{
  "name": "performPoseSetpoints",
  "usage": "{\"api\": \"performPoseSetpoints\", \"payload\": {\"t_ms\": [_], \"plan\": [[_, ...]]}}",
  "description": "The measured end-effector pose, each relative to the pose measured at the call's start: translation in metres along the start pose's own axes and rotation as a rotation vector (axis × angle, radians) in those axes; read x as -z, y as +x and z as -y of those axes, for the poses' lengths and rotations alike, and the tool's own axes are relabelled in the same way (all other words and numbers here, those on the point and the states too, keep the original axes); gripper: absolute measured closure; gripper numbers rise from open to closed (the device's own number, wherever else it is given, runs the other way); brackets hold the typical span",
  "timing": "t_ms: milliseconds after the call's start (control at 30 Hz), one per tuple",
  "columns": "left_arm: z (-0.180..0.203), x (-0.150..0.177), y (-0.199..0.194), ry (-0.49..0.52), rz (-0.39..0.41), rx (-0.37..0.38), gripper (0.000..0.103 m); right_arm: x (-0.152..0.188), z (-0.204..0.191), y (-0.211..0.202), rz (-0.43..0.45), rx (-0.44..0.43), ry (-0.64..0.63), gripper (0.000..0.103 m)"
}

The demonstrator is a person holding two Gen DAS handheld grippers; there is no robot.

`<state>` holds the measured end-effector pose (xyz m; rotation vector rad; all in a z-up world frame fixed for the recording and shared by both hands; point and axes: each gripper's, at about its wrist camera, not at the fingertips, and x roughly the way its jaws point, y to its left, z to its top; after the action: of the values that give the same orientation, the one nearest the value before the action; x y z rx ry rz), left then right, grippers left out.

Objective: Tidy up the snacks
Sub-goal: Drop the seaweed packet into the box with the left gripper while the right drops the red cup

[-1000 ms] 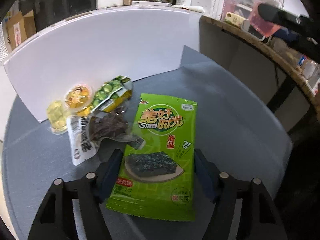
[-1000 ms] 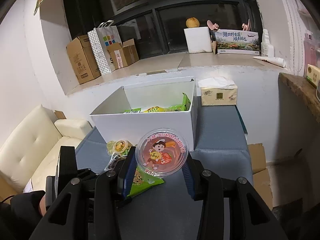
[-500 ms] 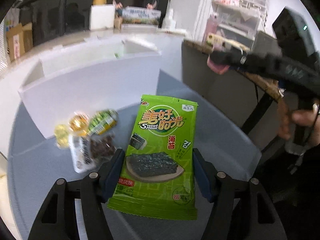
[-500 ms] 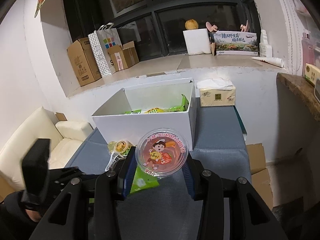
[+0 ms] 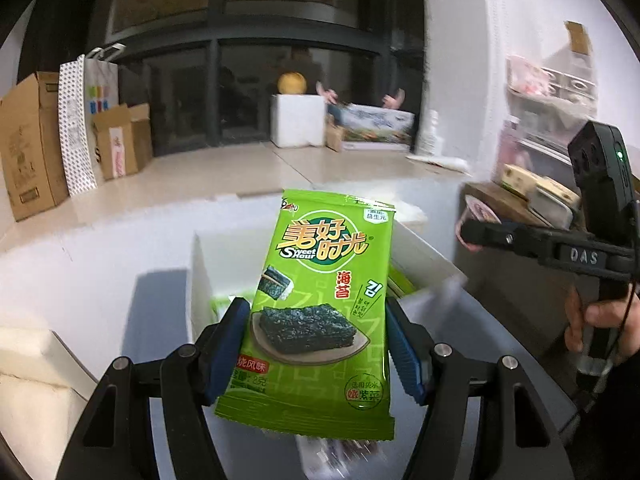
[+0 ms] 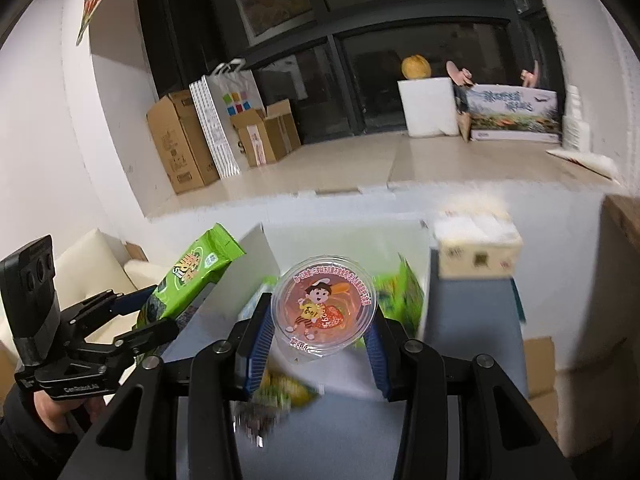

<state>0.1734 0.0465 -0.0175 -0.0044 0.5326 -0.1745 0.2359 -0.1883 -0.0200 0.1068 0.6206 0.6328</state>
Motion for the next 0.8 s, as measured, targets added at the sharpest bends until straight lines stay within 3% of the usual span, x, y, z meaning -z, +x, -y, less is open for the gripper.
{"api": "performPoseSetpoints", "payload": {"t_ms": [267,367,400,433,467,800], "plan": [[-0.041,-0.028,0.055,-0.068,-0.069,-0.036,0.031,-0.032,0.021,0.064,-0.075,0.054,0.045,0.057],[-0.039,-0.030,0.069,-0.066,-0.094,-0.046,0.024,-0.033,0.022,0.074,-0.097,0.058,0.041,0.055],[-0.038,-0.029,0.073,-0.069,-0.112,-0.044,0.015,-0.032,0.021,0.076,-0.107,0.064,0.039,0.050],[-0.038,-0.028,0.076,-0.072,-0.124,-0.046,0.003,-0.031,0.021,0.078,-0.111,0.081,0.039,0.026],[-0.038,-0.026,0.078,-0.071,-0.129,-0.055,0.000,-0.030,0.022,0.076,-0.098,0.089,0.043,0.003],[-0.024,-0.008,0.046,-0.047,-0.083,-0.080,0.000,-0.019,0.008,0.033,-0.020,0.106,0.007,0.000]]}}
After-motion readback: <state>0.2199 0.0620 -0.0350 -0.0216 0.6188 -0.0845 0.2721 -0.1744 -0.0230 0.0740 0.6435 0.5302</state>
